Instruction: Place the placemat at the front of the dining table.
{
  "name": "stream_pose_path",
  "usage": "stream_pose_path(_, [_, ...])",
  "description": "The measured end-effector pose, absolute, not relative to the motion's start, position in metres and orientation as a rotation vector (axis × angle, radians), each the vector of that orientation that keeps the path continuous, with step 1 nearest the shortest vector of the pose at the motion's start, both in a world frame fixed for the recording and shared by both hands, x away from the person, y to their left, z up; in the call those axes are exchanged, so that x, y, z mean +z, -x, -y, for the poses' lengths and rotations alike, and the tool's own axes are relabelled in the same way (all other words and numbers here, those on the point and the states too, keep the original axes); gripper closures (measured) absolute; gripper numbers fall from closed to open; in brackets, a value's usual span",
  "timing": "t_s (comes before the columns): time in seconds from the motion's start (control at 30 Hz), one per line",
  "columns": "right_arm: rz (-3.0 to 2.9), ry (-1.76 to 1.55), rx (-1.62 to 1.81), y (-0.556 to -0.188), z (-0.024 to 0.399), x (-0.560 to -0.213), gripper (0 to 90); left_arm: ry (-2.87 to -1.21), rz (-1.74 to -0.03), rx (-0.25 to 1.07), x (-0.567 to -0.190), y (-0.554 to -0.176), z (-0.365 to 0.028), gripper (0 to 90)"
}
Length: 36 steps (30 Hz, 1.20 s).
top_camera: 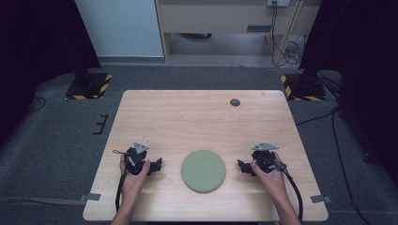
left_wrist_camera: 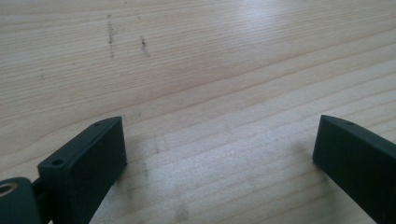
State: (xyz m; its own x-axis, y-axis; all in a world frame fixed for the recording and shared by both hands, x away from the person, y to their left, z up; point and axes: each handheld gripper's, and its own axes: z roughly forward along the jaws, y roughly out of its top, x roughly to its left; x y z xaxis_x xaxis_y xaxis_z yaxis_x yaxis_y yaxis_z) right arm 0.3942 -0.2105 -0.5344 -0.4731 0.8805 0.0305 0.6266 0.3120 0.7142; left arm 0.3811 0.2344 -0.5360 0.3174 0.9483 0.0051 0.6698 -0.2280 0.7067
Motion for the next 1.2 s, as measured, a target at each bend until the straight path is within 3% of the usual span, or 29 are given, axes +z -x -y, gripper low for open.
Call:
stream_pose_path(0.2, [-2.224,-1.291,0.986,-0.384,0.205,-0.525,5.5,-1.963,-1.365,0.591,-0.530,-0.373,-0.234,2.0])
stream_pose_path(0.33, [-2.212,-1.284,1.026,-0.375,0.206,-0.523,6.3,-1.929,-1.339,0.481,-0.525,-0.364,-0.232,3.6])
stream_pose_path(0.7, [-2.257,-1.234,1.038,-0.363,0.192,-0.522,6.6,-2.023,-1.172,0.459,-0.527,-0.357,-0.202,3.7])
stream_pose_path(1.2, [-2.312,-1.177,1.043,-0.359,0.178,-0.524,6.0,-2.058,-1.092,0.391,-0.530,-0.351,-0.184,3.5])
